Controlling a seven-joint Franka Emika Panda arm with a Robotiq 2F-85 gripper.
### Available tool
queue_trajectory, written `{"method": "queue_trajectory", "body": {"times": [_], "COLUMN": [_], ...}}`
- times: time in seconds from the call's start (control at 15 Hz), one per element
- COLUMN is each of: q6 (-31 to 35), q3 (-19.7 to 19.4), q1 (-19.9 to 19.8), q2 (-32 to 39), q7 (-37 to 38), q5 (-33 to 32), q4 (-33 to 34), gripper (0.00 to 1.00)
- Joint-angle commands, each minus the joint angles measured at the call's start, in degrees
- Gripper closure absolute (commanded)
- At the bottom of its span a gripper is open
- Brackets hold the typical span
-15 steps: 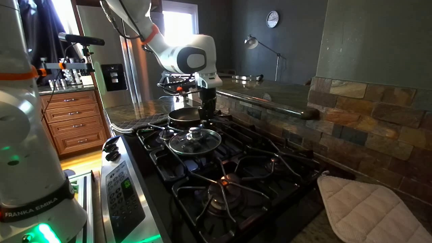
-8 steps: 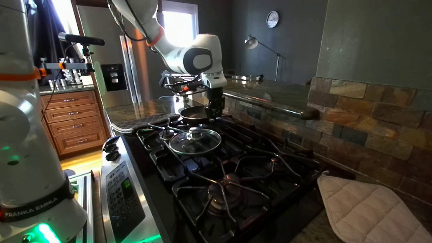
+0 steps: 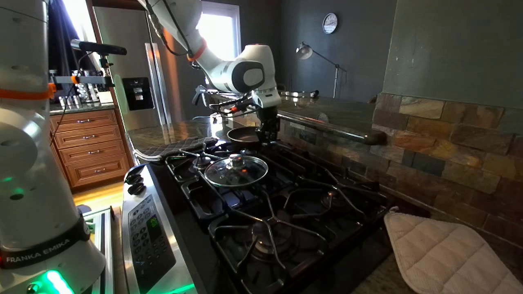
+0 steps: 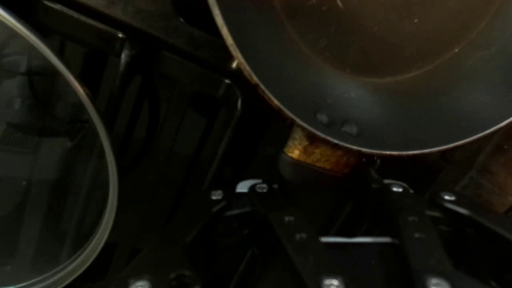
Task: Remove the lid from the pan, move the pan backwards then put back the lid
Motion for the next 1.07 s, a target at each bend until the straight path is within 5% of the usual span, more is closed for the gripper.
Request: {"method": "queue_trajectory", "body": {"times": [0.0, 0.07, 0.13, 0.4, 1.0], "q6": [0.89, 0.78, 0.7, -0.13, -5.14], "q3": [-1.06, -1.0, -0.95, -0.71, -0.57], "q1": [1.49, 1.56, 1.61, 1.61, 0.74], "q2": [2.14, 2.14, 2.15, 0.63, -7.01], "q7": [2.76, 2.49, 2.22, 1.08, -0.44], "q5": [-1.6, -1.47, -1.34, -0.77, -0.73], "q4": [2.41, 2.55, 2.69, 2.02, -1.67], "gripper": [0.78, 0.78, 0.36, 0.05, 0.0]}}
